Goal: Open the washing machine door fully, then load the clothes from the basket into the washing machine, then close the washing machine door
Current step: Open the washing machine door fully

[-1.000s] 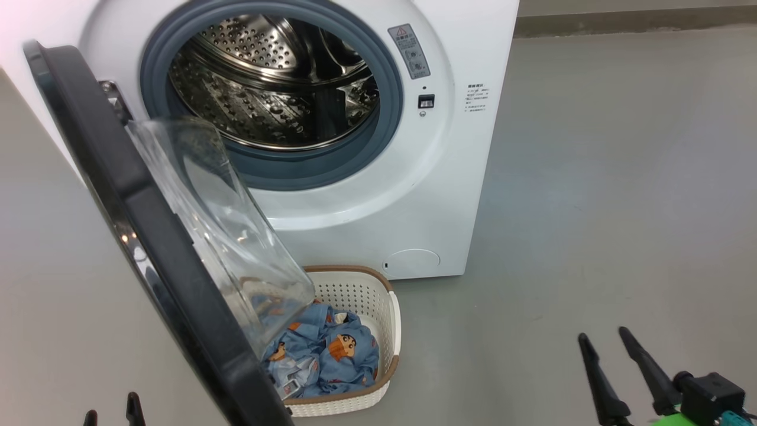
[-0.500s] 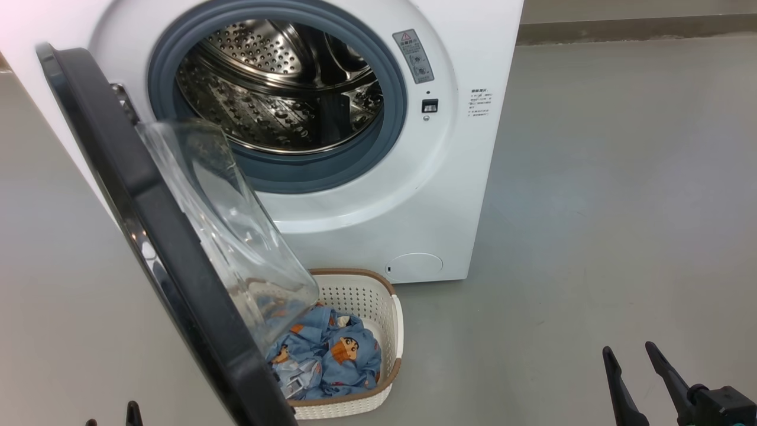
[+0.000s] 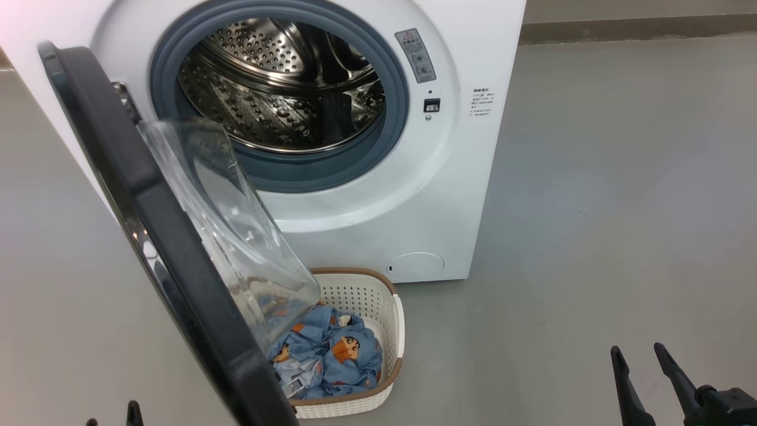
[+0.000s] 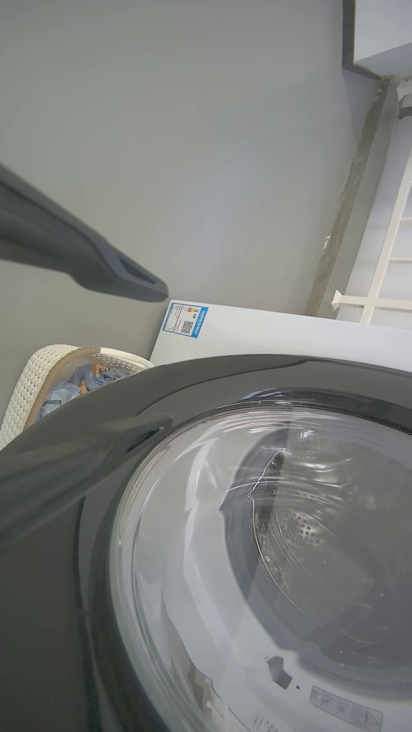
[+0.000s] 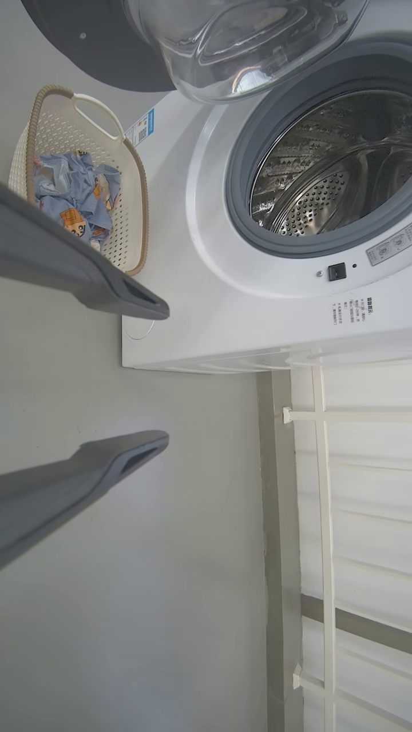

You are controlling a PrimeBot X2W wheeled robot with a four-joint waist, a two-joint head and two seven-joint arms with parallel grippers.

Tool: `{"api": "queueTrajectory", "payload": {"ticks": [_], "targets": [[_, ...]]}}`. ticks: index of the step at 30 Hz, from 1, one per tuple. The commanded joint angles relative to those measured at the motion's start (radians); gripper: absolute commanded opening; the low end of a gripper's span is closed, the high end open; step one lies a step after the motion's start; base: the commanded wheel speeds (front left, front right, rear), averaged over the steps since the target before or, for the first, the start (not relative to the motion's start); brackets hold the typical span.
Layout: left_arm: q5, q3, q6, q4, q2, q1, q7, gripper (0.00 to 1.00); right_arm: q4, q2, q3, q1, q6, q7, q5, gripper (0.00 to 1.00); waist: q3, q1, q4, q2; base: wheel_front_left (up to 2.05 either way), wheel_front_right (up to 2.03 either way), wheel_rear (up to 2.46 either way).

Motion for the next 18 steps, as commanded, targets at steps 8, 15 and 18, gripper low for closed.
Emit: {"api": "queueTrajectory", "payload": {"ticks": [8, 15, 18], "targets": [[0.004, 0.032, -0.003, -0.025, 0.018, -0.018, -0.009, 1.0, -0.013, -0.013, 0.016, -0.024, 0.002, -0.012, -0.016, 1.0, -0.002, 0.0, 0.0, 0.0, 0.0, 0.0, 0.0], [0.007, 0.033, -0.003, -0.027, 0.018, -0.015, -0.009, 1.0, -0.012, -0.009, 0.016, -0.022, 0.002, -0.012, -0.016, 1.0, -0.008, 0.0, 0.004, 0.0, 0.0, 0.0, 0.0], [0.006, 0.032, -0.003, -0.027, 0.018, -0.016, -0.009, 1.0, -0.011, -0.007, 0.019, -0.024, 0.002, -0.012, -0.016, 1.0, -0.009, 0.0, 0.006, 0.0, 0.0, 0.0, 0.0]]}}
